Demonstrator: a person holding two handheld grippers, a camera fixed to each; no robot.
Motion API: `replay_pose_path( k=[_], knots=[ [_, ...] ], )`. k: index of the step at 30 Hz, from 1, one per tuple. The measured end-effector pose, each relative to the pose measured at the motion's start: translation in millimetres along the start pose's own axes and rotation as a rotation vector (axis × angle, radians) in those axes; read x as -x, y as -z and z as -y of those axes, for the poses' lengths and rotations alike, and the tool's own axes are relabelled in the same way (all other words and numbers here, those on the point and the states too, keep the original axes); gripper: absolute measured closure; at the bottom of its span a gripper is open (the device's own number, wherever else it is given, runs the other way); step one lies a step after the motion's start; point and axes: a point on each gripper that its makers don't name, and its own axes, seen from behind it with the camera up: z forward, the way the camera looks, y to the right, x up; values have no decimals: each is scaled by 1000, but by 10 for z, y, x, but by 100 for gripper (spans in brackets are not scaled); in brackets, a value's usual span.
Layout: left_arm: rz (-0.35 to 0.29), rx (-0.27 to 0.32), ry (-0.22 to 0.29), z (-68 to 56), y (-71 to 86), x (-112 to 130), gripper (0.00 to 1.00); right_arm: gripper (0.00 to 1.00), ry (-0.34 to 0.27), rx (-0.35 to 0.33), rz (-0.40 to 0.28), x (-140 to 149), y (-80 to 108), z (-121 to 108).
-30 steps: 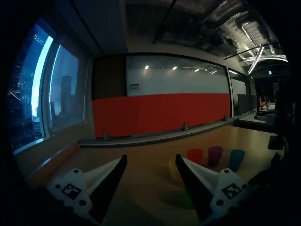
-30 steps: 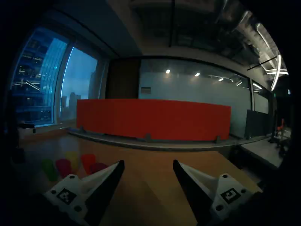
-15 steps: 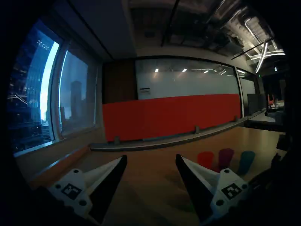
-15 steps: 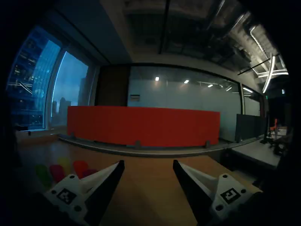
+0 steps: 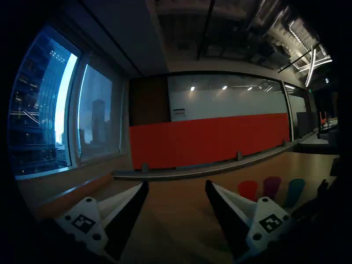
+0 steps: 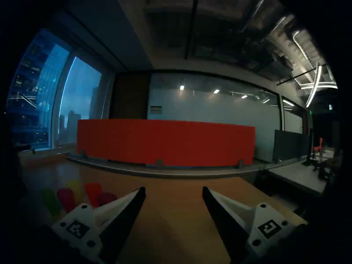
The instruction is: Pour water
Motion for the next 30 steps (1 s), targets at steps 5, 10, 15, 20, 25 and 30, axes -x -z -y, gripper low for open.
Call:
replay_pose_path(
  k=[5,10,15,20,25,30],
  knots=[
    [11,-17,23,31,2,150,5,0,-7,6,7,19,25,12],
    [9,-29,59,72,12,255,5,0,8,17,16,45,32,24],
    [18,-29,74,70,7,362,4,0,16,22,29,92,39,55],
    [21,-34,68,57,-14,405,5,0,15,19,38,108,32,86],
    [18,-34,77,23,-39,420,4,0,12,20,39,85,23,89],
    [20,-26,85,-45,-57,458,5,0,14,24,40,79,20,79]
  ],
)
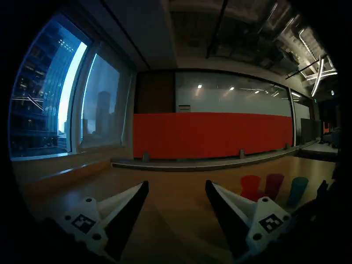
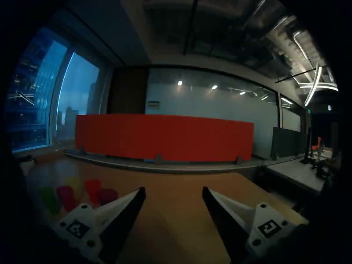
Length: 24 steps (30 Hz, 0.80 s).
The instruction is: Pour water
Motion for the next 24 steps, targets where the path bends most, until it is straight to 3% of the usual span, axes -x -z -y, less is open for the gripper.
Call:
replay_pose_path(
  k=[8,24],
  knots=[
    [9,10,-2,-70,-20,85,5,0,3,-1,6,21,21,-9],
    [38,11,18,-53,-44,259,4,0,4,-5,9,-6,15,-4]
  ],
)
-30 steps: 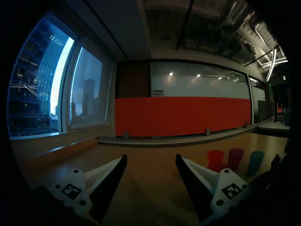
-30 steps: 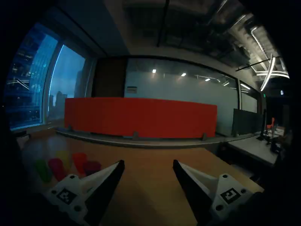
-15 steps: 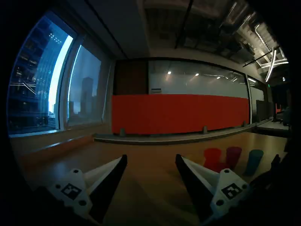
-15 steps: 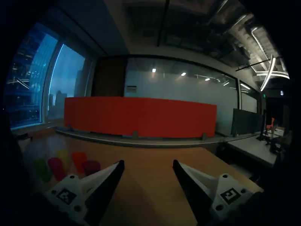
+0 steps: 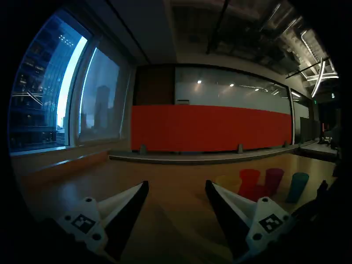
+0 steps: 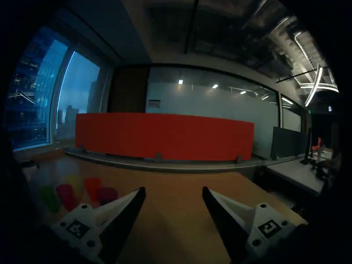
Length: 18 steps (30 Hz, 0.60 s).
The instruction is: Pour water
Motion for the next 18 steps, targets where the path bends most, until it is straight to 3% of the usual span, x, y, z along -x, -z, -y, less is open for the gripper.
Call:
replay_pose_path(
  k=[18],
  knots=[
    [14,18,-16,-65,-10,34,5,0,-2,2,-8,-24,40,-21]
  ],
)
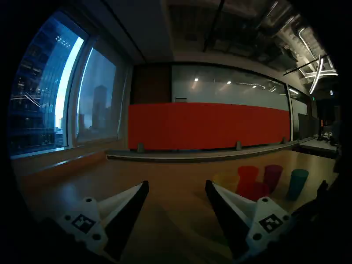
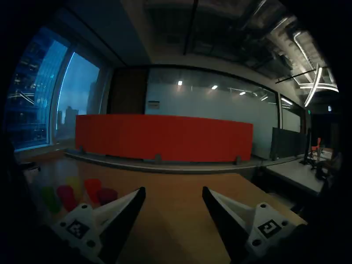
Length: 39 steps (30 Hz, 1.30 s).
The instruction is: Pour water
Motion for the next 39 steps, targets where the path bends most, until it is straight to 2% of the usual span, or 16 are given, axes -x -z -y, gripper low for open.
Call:
replay_pose_path(
  k=[12,23,33,39],
  knots=[
    [1,6,-2,-24,-7,-3,5,0,-9,-8,-14,18,36,-32],
    [1,6,-3,-17,-3,-4,5,0,14,-31,-48,63,52,-46],
    [2,5,-3,-10,-3,-6,5,0,8,-58,-84,97,-67,12],
    [1,6,-3,-6,-6,-8,5,0,-20,-42,-97,177,-158,7]
  ],
)
